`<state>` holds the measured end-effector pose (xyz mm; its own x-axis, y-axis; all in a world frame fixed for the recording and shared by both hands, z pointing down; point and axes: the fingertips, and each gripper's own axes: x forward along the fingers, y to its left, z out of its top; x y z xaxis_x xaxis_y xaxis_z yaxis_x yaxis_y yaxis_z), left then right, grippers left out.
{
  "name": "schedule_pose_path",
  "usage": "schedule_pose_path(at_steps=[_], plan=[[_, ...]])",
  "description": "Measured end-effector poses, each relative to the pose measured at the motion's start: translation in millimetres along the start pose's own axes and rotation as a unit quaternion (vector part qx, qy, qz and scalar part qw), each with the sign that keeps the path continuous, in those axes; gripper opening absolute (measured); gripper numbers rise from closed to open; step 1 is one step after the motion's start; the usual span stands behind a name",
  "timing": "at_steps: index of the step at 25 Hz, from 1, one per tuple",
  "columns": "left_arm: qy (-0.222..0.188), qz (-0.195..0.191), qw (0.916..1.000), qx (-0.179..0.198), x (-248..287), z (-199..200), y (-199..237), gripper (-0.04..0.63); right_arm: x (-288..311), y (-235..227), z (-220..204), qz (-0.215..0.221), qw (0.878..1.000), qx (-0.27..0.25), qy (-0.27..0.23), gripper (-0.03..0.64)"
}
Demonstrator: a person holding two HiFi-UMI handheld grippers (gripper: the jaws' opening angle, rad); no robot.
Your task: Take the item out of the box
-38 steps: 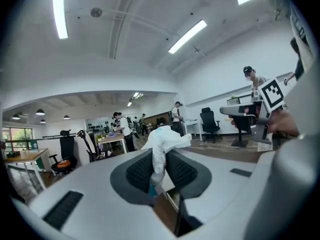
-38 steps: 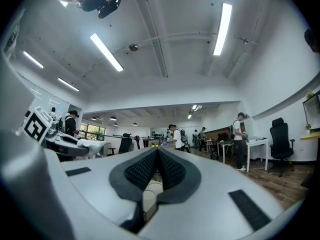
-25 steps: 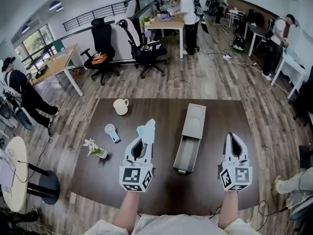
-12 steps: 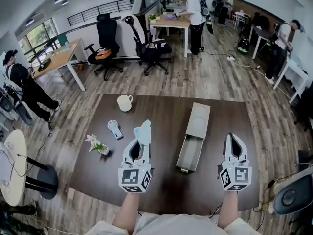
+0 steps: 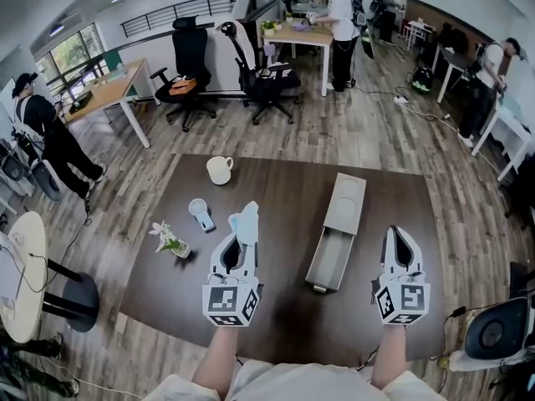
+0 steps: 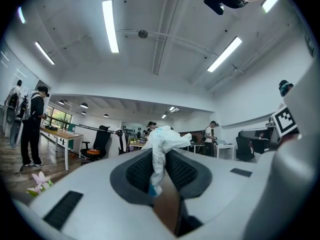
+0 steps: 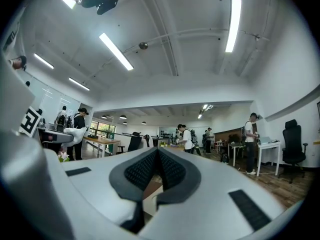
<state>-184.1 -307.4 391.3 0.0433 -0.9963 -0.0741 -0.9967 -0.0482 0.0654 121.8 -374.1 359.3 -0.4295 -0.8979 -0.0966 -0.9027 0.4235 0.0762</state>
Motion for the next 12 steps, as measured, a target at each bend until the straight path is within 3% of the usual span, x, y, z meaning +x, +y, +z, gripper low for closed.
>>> schedule_pose_path(at_steps=[12], plan=[[0.002, 0.004, 1.0000, -0.002, -5.1, -2.0, 4.5, 0.071, 2.7, 11.9, -0.9, 0.014, 1.000, -0.008, 0.004, 0.002]])
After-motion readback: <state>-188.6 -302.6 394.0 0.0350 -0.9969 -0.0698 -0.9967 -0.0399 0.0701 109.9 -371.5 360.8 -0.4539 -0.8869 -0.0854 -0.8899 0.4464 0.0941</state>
